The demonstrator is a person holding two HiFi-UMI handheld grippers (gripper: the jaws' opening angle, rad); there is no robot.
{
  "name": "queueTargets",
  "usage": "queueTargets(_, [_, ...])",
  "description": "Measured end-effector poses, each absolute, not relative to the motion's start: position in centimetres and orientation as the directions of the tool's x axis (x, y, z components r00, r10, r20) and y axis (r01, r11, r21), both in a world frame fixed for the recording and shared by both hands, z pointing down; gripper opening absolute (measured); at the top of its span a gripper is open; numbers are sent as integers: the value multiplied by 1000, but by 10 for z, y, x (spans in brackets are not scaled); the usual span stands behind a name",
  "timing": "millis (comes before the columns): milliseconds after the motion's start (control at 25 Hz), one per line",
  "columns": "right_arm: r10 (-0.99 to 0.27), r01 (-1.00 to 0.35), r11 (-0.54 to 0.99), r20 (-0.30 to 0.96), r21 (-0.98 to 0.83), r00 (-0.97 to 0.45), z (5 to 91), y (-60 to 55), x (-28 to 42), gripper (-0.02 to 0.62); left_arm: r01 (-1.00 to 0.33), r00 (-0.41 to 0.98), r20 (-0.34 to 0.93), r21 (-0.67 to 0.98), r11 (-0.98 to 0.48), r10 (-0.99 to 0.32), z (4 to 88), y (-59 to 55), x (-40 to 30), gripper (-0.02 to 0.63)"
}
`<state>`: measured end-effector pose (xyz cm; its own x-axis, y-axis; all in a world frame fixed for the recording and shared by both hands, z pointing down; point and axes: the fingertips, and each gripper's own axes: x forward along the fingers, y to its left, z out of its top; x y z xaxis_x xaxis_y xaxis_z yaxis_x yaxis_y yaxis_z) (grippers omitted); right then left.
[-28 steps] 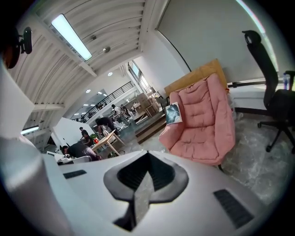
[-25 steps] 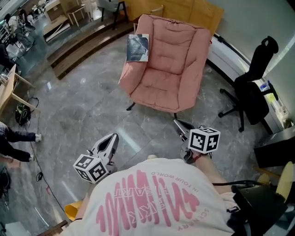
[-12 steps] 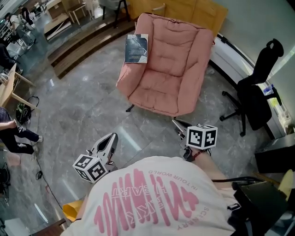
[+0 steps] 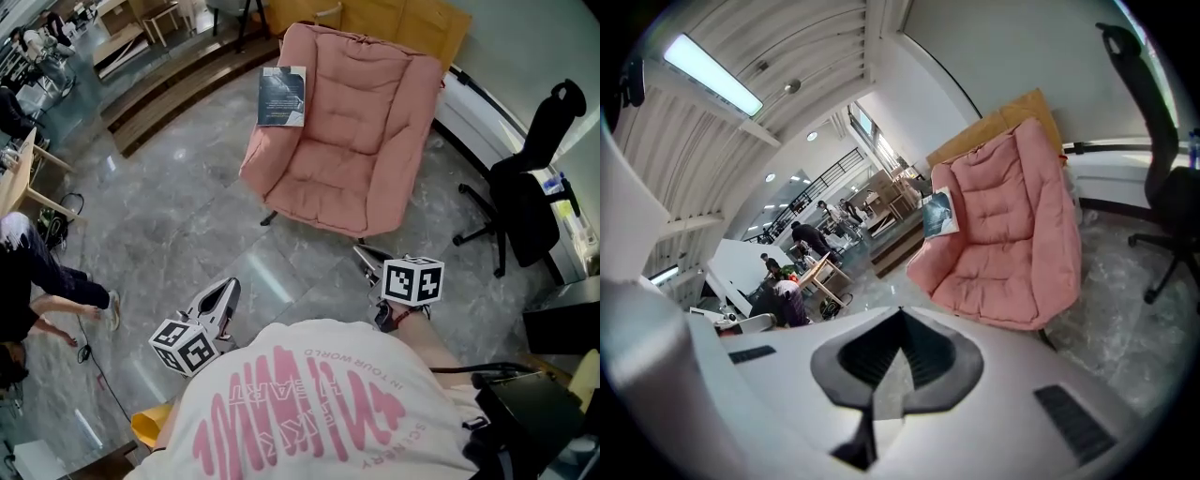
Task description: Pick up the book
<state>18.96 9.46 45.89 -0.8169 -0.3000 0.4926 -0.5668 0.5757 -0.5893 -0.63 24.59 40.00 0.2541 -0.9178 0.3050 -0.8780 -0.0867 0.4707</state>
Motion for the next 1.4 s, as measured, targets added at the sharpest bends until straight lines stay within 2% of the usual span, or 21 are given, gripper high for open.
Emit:
queueTargets(360, [-291, -583, 538, 514, -609, -807, 476, 97, 186, 8, -876, 258, 311, 475, -86, -915, 406, 238, -18, 8])
queueTargets(640, [-335, -639, 492, 549, -591, -766, 483, 79, 179, 8, -847, 330, 300, 512, -141, -895, 416, 203, -32, 8])
queueTargets(1040, [-385, -672, 448, 551, -590, -741, 472, 40, 139, 8, -820, 442, 282, 511, -256, -852, 403, 128, -67, 8])
queueTargets(1400, [-427, -685, 395, 538, -612, -727, 465, 9, 101, 8, -810, 485, 279, 500, -306, -829, 390, 81, -111, 8])
